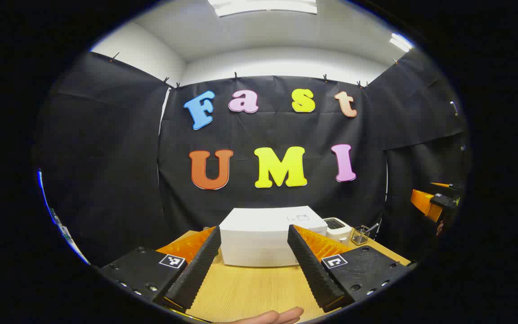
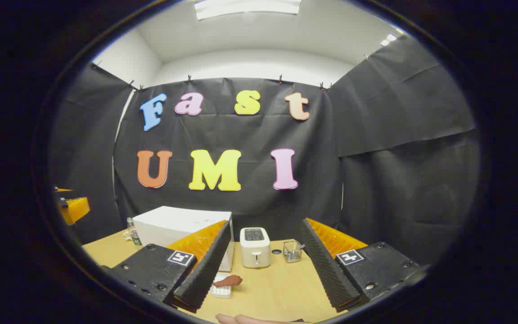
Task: Open the microwave oven with the left hand, put the food in, and close the microwave oven.
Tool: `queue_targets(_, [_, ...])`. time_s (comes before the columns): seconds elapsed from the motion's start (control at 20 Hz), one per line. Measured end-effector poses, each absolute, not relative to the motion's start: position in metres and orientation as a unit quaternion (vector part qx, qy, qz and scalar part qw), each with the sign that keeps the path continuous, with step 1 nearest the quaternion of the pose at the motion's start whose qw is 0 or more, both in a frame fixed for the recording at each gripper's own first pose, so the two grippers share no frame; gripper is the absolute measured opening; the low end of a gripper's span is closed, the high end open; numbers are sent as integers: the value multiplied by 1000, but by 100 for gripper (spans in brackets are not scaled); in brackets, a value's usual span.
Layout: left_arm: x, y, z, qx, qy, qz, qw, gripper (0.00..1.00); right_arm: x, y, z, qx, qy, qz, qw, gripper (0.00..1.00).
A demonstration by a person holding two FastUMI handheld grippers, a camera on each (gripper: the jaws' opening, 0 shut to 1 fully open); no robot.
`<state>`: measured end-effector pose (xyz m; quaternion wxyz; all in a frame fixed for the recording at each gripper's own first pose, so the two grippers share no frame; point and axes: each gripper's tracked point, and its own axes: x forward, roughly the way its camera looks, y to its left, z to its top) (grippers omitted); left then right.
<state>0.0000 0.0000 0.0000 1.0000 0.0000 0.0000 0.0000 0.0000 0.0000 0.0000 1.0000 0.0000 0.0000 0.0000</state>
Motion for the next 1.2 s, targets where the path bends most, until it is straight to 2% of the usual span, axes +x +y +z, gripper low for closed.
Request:
queue_targets(0.75, [8, -1, -7, -2, 5, -7, 1000, 95, -6, -8, 4, 7, -7, 3, 1000, 100])
queue_targets(0.8, [10, -2, -7, -3, 1, -7, 1000, 95, -5, -8, 2, 9, -6, 4, 1000, 90])
queue_targets(0.85, [13, -3, -7, -4, -2, -6, 1000, 95, -3, -8, 1, 11, -6, 6, 1000, 100])
queue_targets(1.2, [64, -14, -34, -14, 4, 6, 1000, 94, 4, -17, -7, 11, -2, 8, 1000, 100])
